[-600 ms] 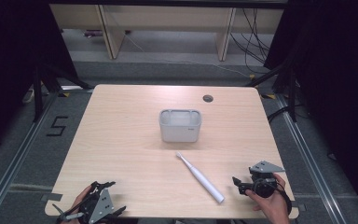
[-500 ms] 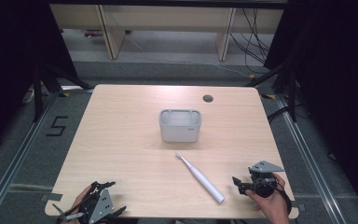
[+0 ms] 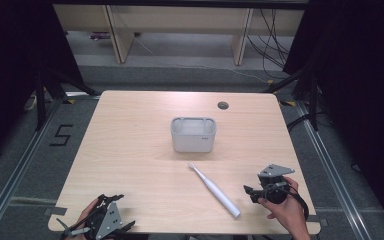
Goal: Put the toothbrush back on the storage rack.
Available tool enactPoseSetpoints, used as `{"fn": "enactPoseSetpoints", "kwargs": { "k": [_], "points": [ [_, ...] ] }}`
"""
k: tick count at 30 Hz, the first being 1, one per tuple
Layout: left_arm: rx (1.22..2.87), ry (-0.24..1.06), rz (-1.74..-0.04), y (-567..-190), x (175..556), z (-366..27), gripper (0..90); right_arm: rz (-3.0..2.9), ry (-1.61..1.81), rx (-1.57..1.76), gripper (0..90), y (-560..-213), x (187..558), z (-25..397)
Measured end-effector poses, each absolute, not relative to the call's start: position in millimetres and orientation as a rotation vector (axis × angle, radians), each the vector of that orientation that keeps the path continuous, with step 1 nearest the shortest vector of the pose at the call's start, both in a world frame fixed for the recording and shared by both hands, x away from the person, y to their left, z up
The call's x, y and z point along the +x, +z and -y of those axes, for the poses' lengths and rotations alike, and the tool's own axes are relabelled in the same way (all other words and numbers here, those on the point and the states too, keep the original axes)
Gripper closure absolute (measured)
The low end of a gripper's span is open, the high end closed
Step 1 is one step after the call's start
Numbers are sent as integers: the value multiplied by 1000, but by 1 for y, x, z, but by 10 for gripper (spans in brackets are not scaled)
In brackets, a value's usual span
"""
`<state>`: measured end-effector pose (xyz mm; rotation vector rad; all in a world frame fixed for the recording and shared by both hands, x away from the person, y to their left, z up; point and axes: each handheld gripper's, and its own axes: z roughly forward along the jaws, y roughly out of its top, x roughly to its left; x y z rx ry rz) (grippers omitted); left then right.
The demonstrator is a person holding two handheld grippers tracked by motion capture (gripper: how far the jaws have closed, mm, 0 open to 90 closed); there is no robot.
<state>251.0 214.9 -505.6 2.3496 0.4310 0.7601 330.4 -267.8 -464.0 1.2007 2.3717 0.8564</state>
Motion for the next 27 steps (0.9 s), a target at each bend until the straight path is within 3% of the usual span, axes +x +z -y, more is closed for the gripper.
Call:
{"fn": "enactPoseSetpoints", "kwargs": {
  "k": [12, 27],
  "points": [
    [2350, 767, -428, -505, 251, -215, 154, -2527, 832, 1158, 413, -446, 343, 230],
    [2371, 745, -415, -504, 251, -215, 154, -2657, 765, 1036, 450, -452, 353, 192]
  ]
}}
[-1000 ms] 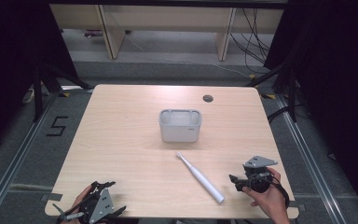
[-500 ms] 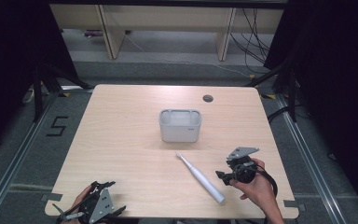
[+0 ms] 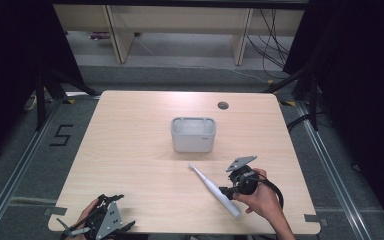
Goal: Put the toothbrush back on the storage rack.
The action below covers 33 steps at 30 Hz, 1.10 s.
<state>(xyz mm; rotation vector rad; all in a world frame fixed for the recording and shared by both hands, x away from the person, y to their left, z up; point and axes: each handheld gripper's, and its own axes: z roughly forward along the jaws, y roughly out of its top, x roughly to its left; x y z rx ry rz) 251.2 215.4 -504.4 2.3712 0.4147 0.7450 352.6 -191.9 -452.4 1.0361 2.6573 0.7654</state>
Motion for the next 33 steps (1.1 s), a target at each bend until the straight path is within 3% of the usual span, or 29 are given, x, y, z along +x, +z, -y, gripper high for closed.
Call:
{"fn": "enactPoseSetpoints", "kwargs": {
  "k": [11, 33],
  "points": [
    [2349, 765, -428, -506, 251, -215, 154, -2752, 663, 943, 497, -456, 362, 163],
    [2364, 735, -419, -504, 251, -216, 154, -2840, 534, 951, 577, -471, 377, 150]
  ]
}}
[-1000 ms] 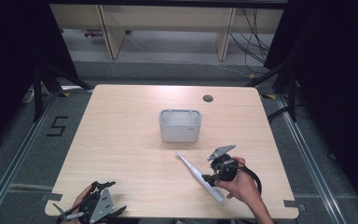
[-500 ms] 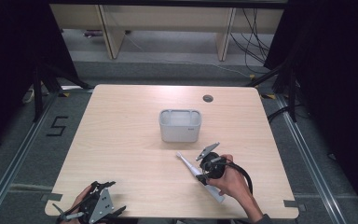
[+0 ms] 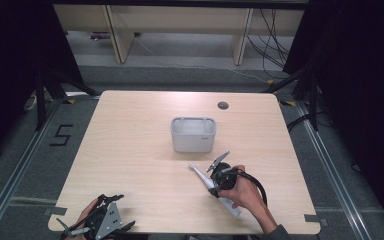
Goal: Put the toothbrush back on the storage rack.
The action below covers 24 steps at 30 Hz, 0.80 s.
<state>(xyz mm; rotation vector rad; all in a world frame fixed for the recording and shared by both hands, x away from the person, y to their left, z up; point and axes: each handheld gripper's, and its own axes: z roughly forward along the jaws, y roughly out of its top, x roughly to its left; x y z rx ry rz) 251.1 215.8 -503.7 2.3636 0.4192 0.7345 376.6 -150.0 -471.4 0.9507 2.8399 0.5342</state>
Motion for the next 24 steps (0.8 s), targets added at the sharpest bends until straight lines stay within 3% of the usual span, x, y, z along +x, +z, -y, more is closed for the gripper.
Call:
{"fn": "enactPoseSetpoints", "kwargs": {
  "k": [12, 24],
  "points": [
    [2354, 758, -422, -505, 251, -215, 154, -2909, 467, 952, 658, -478, 381, 142],
    [2364, 747, -416, -504, 251, -216, 154, -2987, 272, 845, 662, -474, 391, 129]
  ]
}}
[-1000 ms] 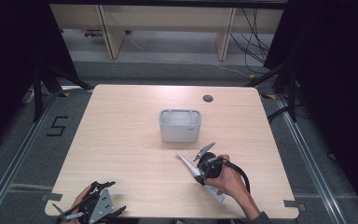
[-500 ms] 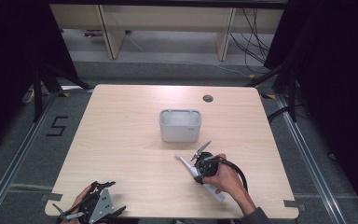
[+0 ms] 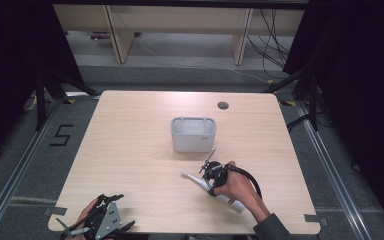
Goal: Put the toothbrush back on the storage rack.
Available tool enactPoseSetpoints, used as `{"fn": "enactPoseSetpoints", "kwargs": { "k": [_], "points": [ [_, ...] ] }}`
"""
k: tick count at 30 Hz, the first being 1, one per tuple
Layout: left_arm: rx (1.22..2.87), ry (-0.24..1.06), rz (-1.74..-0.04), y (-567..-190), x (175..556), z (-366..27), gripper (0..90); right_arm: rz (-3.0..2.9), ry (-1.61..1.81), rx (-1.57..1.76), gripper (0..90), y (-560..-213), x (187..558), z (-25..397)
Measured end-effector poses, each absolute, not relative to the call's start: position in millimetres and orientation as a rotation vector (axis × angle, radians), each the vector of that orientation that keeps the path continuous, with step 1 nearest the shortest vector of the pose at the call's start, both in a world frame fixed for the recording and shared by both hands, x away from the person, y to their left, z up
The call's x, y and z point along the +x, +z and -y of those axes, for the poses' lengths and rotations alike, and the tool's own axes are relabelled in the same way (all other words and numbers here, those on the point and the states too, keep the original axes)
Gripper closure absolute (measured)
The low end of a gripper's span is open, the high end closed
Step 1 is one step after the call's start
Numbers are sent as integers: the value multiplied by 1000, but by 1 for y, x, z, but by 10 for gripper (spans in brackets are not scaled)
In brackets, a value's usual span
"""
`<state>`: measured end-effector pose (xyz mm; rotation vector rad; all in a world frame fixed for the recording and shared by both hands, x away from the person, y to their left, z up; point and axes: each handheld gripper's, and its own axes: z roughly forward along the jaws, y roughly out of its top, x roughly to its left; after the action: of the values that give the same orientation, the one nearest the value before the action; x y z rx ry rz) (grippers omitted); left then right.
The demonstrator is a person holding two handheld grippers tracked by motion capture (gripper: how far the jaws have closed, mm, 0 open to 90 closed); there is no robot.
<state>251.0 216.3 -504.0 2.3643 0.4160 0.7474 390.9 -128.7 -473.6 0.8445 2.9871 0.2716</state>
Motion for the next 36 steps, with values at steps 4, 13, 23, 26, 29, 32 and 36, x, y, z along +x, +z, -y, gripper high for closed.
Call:
{"fn": "enactPoseSetpoints", "kwargs": {
  "k": [4, 13, 23, 26, 29, 32, 36],
  "points": [
    [2365, 733, -410, -503, 251, -217, 154, -2993, 235, 864, 662, -474, 391, 126],
    [2356, 732, -415, -504, 251, -216, 154, -3021, 162, 803, 663, -475, 395, 119],
    [2368, 727, -395, -504, 250, -215, 154, -3007, 106, 799, 663, -475, 393, 114],
    [2355, 735, -413, -504, 251, -216, 153, -3012, 84, 776, 664, -475, 394, 112],
    [2361, 743, -408, -504, 251, -215, 153, -3019, 71, 788, 664, -475, 394, 111],
    [2360, 735, -403, -504, 251, -215, 154, -3024, 49, 780, 665, -475, 395, 109],
    [2360, 734, -407, -504, 251, -216, 154, -3035, 38, 780, 666, -475, 397, 108]
  ]
}}
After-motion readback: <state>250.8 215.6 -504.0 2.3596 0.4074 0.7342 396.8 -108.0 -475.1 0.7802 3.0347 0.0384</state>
